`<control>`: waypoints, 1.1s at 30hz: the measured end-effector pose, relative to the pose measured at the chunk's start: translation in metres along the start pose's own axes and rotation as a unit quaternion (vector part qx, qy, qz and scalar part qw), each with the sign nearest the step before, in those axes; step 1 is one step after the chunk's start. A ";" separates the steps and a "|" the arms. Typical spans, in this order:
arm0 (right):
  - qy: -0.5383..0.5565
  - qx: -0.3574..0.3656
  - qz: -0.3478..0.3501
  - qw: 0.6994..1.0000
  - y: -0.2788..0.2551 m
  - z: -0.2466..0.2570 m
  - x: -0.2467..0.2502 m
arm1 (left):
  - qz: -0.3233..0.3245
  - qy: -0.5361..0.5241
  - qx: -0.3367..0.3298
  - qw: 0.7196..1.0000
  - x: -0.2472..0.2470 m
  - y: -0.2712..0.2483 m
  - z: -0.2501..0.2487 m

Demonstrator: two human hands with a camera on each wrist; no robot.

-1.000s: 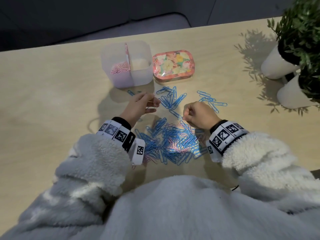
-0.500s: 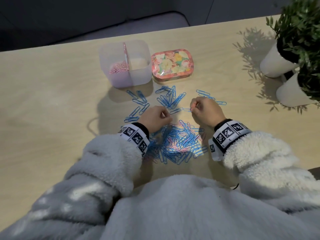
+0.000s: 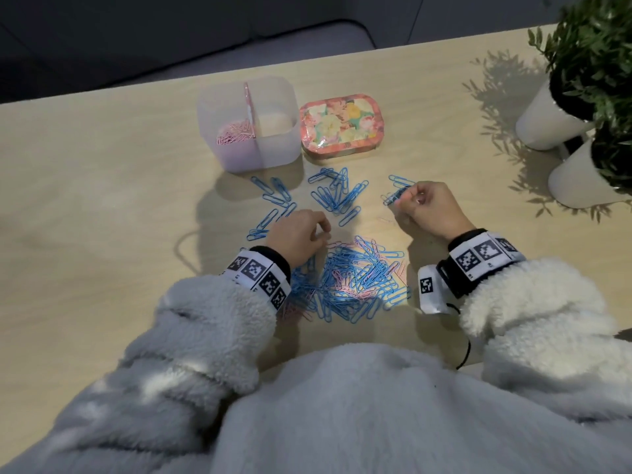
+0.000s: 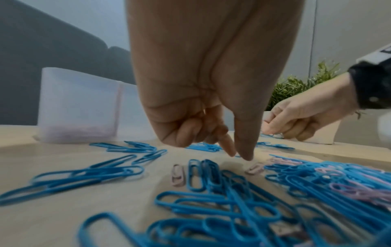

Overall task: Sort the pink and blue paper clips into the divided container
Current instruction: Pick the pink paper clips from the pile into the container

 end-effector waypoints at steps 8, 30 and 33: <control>-0.194 0.118 0.068 0.971 -0.018 0.014 -0.033 | 0.056 0.030 -0.011 0.998 -0.025 -0.004 -0.015; -0.161 0.120 0.125 0.972 -0.055 0.011 -0.054 | 0.076 -0.315 0.187 0.927 -0.028 0.008 -0.007; -0.129 0.103 0.122 0.979 -0.051 0.007 -0.055 | 0.044 -0.156 0.096 0.982 -0.024 0.014 -0.016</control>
Point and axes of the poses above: each hand's wrist, its own y-axis towards the middle knuckle, its own x-axis out of the back of the hand, z = x × y, the point moved 10 cm from there along y, towards the middle knuckle, and after that the axes turned 11 degrees about -z, right-handed, at the moved point
